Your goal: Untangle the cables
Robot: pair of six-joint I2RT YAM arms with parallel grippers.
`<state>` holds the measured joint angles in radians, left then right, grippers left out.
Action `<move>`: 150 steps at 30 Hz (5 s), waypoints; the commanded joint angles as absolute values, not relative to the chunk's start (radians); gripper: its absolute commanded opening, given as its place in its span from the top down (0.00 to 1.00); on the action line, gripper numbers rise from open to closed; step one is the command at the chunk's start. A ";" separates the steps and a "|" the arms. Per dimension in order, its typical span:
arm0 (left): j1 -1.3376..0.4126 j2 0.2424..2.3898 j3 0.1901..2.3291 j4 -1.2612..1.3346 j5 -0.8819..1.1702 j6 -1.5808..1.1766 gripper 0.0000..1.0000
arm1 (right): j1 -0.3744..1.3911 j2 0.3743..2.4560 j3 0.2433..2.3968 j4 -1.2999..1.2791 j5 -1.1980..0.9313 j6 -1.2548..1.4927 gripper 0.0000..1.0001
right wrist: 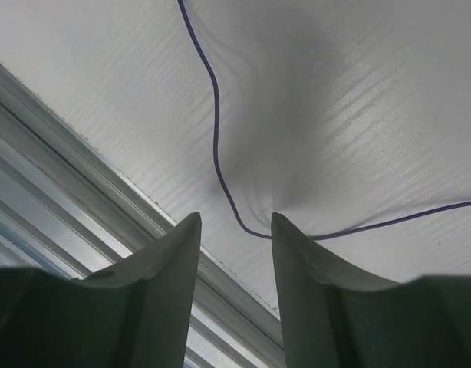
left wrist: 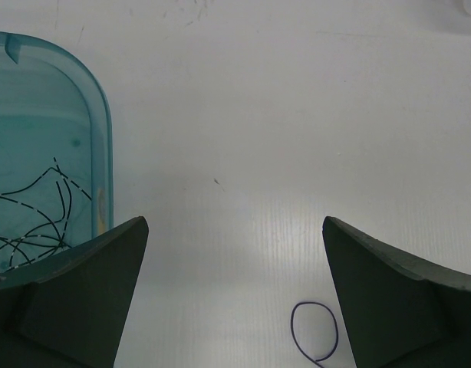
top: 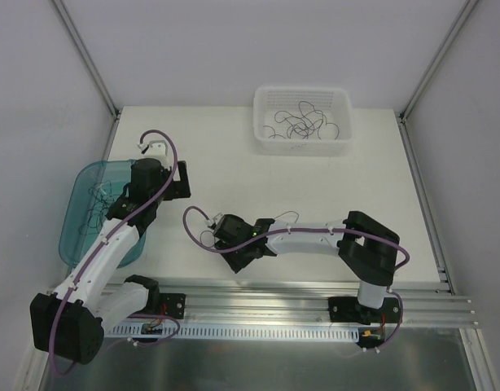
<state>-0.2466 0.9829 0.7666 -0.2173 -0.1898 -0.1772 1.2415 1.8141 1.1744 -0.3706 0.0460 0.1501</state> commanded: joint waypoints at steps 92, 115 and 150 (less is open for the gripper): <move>-0.235 0.891 0.815 -0.244 0.080 -0.218 0.01 | 0.328 1.093 1.586 -0.822 0.397 -0.058 0.03; -0.235 0.028 1.061 -0.922 -0.098 -0.319 0.01 | 0.328 0.124 1.207 -1.022 0.270 -0.061 0.03; -0.236 -0.166 1.333 -1.321 -0.330 -0.385 0.01 | 0.327 -0.158 1.204 -1.192 0.276 -0.043 0.03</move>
